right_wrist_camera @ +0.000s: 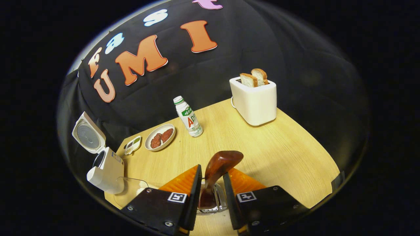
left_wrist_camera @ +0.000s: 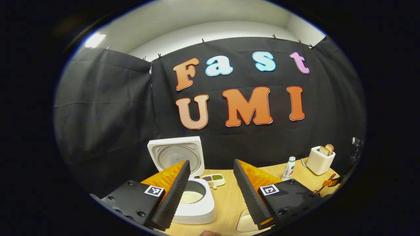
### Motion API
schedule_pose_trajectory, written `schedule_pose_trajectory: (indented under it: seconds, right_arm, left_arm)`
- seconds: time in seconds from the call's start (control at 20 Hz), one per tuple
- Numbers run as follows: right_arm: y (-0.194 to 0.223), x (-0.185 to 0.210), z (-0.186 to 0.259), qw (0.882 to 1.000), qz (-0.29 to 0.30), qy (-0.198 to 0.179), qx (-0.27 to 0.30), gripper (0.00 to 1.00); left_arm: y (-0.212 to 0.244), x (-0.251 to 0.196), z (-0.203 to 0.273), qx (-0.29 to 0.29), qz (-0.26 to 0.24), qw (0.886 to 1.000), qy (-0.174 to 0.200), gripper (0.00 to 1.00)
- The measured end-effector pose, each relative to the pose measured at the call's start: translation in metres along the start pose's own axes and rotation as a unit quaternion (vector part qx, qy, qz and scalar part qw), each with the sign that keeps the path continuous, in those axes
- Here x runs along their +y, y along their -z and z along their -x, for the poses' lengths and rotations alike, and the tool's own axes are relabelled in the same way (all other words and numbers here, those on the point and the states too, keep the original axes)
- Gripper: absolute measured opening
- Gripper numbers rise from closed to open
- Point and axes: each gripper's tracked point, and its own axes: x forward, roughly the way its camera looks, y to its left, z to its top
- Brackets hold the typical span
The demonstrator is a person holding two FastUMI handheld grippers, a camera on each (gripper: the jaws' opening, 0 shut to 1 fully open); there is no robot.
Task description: Close the left gripper, press the button to open the rice cooker; take a wooden spoon from the chopstick holder with the right hand, scoop a spoonful of rice and pour it into the rice cooker, then put the wooden spoon back into the chopstick holder.
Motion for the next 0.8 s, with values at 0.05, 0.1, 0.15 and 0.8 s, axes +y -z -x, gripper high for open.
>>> schedule_pose_trajectory:
  seconds: [0.05, 0.1, 0.15, 0.8]
  right_arm:
    - [0.0, 0.001, 0.0, 1.0, -0.005, -0.005, 0.0, 0.34]
    - [0.0, 0.006, 0.0, 1.0, -0.016, -0.013, 0.001, 0.32]
    - [0.001, 0.009, 0.002, 1.0, -0.023, -0.019, 0.002, 0.24]
    - [-0.051, 0.046, 0.047, 0.998, -0.008, -0.031, -0.058, 0.17]
  left_arm:
    - [0.001, 0.001, 0.001, 0.001, 0.0, 1.0, 0.0, 0.87]
    - [0.001, 0.001, 0.0, 0.001, 0.001, 1.0, 0.0, 0.91]
    - [0.003, 0.001, -0.001, 0.004, 0.001, 1.0, 0.002, 0.87]
    - [0.009, 0.0, -0.013, 0.005, -0.009, 0.999, 0.044, 0.95]
